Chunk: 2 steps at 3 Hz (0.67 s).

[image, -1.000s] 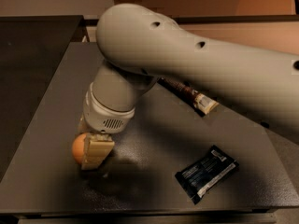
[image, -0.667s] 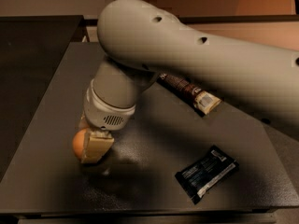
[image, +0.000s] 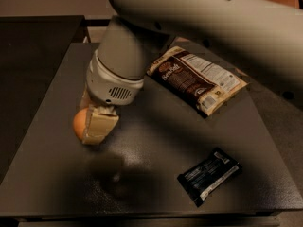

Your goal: Pick orange

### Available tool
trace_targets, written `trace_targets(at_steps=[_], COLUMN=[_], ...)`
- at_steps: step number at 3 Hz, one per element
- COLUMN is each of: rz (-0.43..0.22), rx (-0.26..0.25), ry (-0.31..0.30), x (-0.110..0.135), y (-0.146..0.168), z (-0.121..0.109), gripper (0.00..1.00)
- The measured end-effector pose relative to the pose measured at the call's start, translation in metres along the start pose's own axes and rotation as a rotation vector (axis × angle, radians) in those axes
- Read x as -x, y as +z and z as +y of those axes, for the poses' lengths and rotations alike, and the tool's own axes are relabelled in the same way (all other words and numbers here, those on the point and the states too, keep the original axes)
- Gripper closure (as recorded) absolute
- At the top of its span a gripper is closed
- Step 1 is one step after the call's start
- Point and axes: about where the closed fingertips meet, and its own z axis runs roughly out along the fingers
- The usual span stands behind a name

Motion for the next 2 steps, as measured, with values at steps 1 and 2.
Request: trace_targets(at_steps=[1,2], rz=[-0.021,-0.042], rx=[-0.013,-0.025], ry=[-0.029,-0.085], x=[0.01,0.022], y=[-0.041,-0.078], z=[-0.009,-0.012], gripper=[1.0,1.0])
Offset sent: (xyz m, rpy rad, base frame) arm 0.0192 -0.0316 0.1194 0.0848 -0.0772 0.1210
